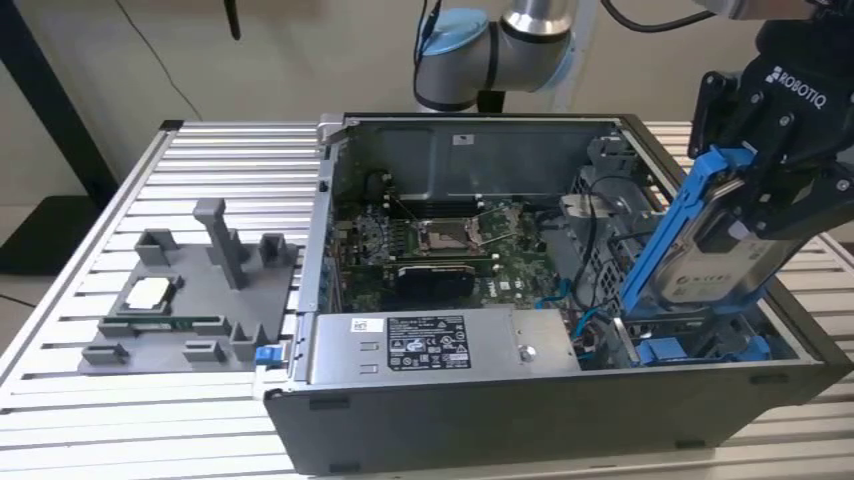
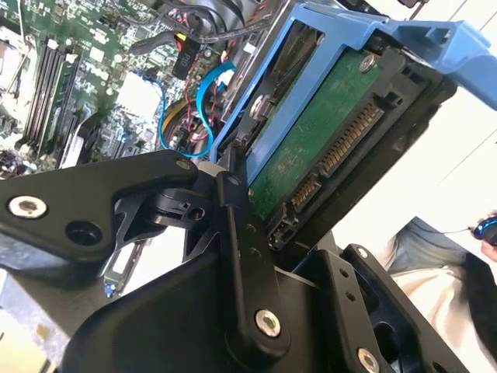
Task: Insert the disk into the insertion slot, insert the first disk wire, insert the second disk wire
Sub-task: 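Insert the disk into the insertion slot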
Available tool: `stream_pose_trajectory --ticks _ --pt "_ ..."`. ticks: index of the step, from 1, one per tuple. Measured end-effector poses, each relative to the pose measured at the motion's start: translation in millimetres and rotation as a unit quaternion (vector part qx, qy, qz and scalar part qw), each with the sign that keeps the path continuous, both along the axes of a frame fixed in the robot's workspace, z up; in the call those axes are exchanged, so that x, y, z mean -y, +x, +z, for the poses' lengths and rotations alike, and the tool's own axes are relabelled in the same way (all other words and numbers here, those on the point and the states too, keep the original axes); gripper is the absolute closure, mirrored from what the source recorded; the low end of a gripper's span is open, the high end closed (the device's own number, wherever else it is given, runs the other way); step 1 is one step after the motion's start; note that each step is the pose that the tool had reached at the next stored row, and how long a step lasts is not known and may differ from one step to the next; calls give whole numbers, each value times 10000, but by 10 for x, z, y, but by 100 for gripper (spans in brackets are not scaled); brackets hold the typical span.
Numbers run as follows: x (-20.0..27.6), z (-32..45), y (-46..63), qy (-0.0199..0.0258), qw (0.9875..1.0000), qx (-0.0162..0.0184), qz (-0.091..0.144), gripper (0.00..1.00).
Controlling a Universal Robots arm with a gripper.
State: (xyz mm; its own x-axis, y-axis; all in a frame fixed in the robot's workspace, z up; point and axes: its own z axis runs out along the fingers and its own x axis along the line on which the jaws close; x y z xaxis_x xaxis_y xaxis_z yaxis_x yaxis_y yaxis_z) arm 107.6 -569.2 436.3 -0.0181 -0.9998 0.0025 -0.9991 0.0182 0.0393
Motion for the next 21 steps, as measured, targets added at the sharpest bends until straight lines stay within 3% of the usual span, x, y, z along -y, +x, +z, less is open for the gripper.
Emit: stream_pose_trajectory --ticks 9,16,21 --pt "11 -117 42 0 10000 -1 0 67" --pt "70 -200 80 1 10000 -1 0 67" --pt "75 -244 92 18 10000 -1 0 67"
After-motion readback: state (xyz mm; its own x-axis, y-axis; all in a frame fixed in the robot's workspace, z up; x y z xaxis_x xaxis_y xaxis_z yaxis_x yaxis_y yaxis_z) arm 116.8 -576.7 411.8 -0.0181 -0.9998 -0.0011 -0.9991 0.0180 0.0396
